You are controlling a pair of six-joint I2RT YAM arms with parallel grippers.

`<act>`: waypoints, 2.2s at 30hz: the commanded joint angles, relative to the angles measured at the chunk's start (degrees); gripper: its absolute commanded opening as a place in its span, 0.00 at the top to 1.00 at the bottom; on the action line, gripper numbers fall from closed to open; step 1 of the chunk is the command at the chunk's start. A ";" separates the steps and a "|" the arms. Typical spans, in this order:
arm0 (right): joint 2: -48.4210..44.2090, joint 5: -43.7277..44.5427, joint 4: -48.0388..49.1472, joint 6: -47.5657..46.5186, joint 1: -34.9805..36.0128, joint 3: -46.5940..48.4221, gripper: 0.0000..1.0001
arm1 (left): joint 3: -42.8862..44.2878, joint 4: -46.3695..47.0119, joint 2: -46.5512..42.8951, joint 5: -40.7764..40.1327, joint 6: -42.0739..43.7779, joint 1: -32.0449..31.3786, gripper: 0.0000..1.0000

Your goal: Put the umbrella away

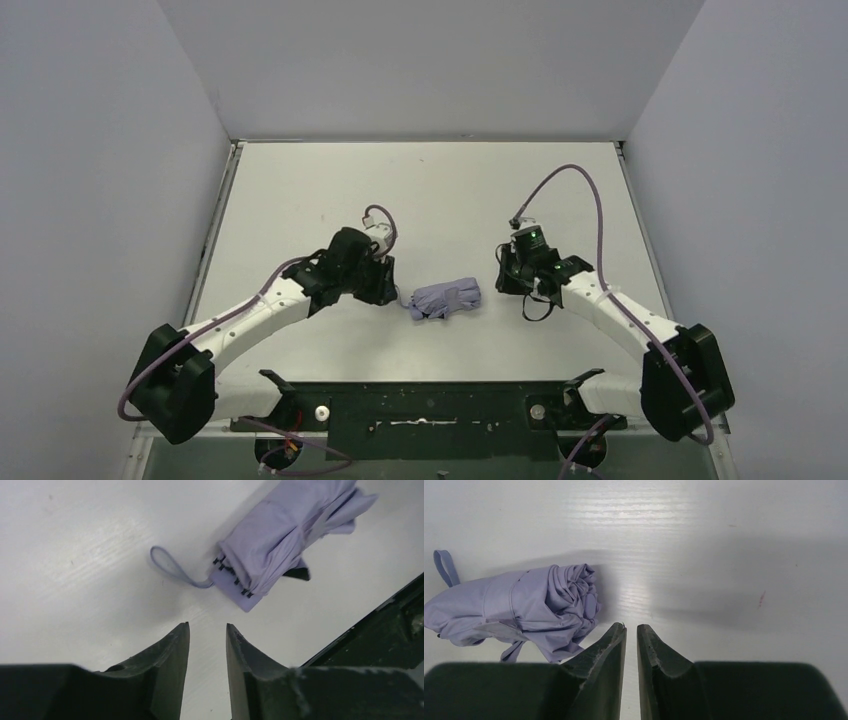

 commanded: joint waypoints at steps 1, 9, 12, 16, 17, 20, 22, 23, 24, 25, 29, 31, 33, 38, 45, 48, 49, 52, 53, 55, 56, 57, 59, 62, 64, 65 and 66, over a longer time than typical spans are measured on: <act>6.22 -4.03 -1.09 -6.45 -0.12 6.40 0.84 | -5.85 6.39 0.11 -6.17 -11.57 -1.48 0.78; 15.66 -2.74 -5.48 -10.53 2.57 13.76 0.99 | -3.63 11.81 10.35 -6.48 -13.21 -3.53 1.00; 18.26 -1.13 -6.94 -10.17 6.01 15.60 1.00 | -1.16 13.27 14.18 -5.58 -13.15 -4.70 1.00; 19.94 -3.92 -5.11 -7.49 9.18 15.95 1.00 | 1.48 14.26 18.12 -5.00 -12.89 -7.44 1.00; 19.91 -5.34 -3.93 -6.28 9.52 15.53 1.00 | 1.95 14.66 19.13 -4.87 -13.11 -8.04 1.00; 18.95 -8.52 -0.11 -3.11 9.75 13.59 1.00 | 2.67 16.16 21.56 -4.18 -13.90 -8.59 1.00; 17.92 -8.41 1.24 -1.76 9.71 12.74 1.00 | 2.78 17.30 22.57 -3.82 -14.39 -8.50 1.00; 17.33 -7.97 1.78 -1.17 9.64 12.38 1.00 | 3.04 17.58 22.84 -3.52 -14.46 -8.35 1.00; 16.87 -7.35 2.18 -0.74 9.56 12.16 1.00 | 3.47 17.50 22.99 -3.33 -14.36 -8.11 1.00; 16.41 -6.60 2.54 -0.35 9.49 12.03 1.00 | 3.94 17.17 23.04 -3.18 -14.05 -7.81 1.00; 16.11 -7.75 5.43 0.02 8.37 12.91 1.00 | 7.52 14.43 23.02 -2.48 -11.65 -5.46 1.00; 15.90 -7.64 5.57 -0.54 7.56 14.13 1.00 | 9.31 12.12 22.82 -2.49 -10.48 -3.44 1.00; 14.77 -4.94 3.49 -1.35 6.28 15.37 1.00 | 9.97 9.16 21.37 -3.81 -9.76 -0.97 1.00; 6.63 9.92 -3.88 -4.55 1.79 14.79 0.88 | 5.89 2.14 11.30 -10.15 -8.76 5.46 0.91; -8.60 11.96 -14.44 -12.11 -0.66 17.54 0.64 | 4.03 -10.61 -9.91 -18.58 -3.44 8.36 0.60; -14.43 12.12 -17.85 -14.21 -0.49 20.83 0.52 | 3.65 -14.93 -18.14 -21.20 -1.12 8.48 0.46; -15.88 12.40 -18.50 -14.61 -0.43 21.57 0.50 | 3.46 -16.10 -20.61 -21.80 -0.81 8.54 0.43; -19.65 14.43 -20.57 -15.19 -0.45 23.23 0.44 | 3.02 -19.26 -26.58 -23.02 0.18 8.58 0.38; -21.01 15.31 -21.03 -14.99 -0.44 23.42 0.41 | 2.86 -20.67 -28.36 -24.33 -0.03 8.54 0.35; -24.30 17.61 -20.73 -14.41 -0.41 22.13 0.33 | 2.03 -23.65 -31.42 -27.31 -1.53 8.57 0.32; -26.12 18.57 -19.79 -14.28 -0.46 20.65 0.31 | 1.43 -24.78 -32.91 -28.35 -2.27 8.50 0.31; -27.92 19.84 -19.01 -14.11 -0.47 19.14 0.28 | 0.77 -25.57 -34.11 -29.54 -3.47 8.20 0.29; -31.07 22.18 -18.60 -12.89 -0.53 16.66 0.21 | 0.61 -25.88 -36.25 -30.87 -5.02 7.47 0.28; -35.19 26.83 -19.43 -8.40 -0.44 12.46 0.05 | 0.16 -26.40 -38.11 -30.31 -5.54 7.44 0.26; -38.30 27.71 -19.72 -6.14 -0.44 9.70 0.00 | -0.02 -27.43 -38.76 -31.31 -7.00 7.27 0.24; -39.84 27.84 -19.63 -5.10 -0.45 8.35 0.00 | -0.09 -27.60 -39.03 -31.60 -7.16 7.19 0.23; -41.29 27.63 -19.34 -4.77 -0.46 7.06 0.00 | -0.23 -27.75 -39.29 -32.01 -7.48 7.06 0.22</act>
